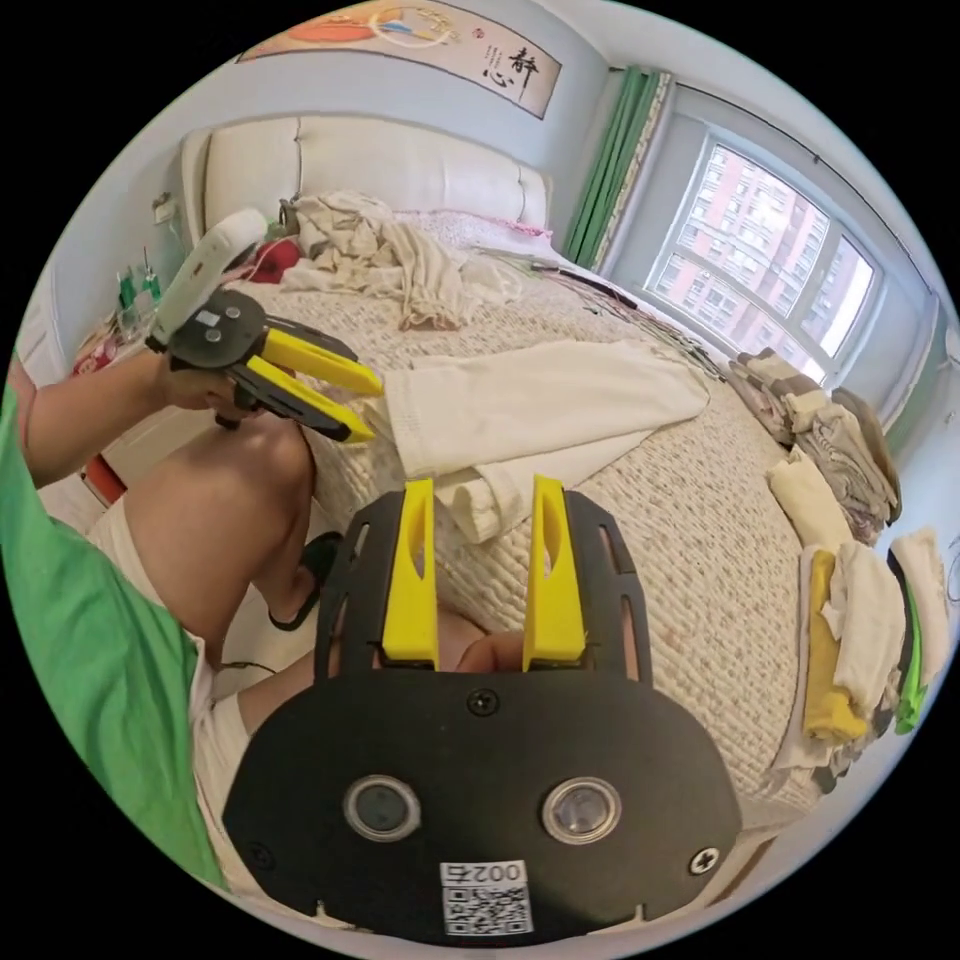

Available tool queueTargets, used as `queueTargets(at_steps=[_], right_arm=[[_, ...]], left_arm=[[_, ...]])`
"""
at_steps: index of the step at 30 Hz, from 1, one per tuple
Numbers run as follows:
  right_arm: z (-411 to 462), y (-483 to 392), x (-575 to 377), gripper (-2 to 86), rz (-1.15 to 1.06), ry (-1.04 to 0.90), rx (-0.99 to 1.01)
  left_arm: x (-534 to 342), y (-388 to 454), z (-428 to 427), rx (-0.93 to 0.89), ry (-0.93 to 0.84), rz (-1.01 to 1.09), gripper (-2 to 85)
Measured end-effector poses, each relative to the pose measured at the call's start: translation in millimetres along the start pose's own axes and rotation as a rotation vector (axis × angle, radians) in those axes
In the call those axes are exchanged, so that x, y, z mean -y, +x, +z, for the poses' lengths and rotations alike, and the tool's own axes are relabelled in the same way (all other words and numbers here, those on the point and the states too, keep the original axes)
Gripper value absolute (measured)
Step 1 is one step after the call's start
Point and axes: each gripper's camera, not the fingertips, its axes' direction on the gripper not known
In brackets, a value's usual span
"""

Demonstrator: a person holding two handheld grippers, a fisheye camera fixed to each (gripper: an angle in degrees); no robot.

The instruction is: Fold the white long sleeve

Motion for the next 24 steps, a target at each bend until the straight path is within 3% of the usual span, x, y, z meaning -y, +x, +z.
queueTargets(at_steps=[11, 24], right_arm=[[-2.5, 22.7, -5.2, 0.9, 0.118, -0.029, -0.015], [-108.8, 19.1, -54.3, -0.4, 0.050, -0.021, 0.151]], left_arm=[[11.3, -38.9, -4.0, -0.162, -0.028, -0.263, 0.3], [-31.2, 19.7, -98.9, -0.232, -0.013, -0.097, -0.7]])
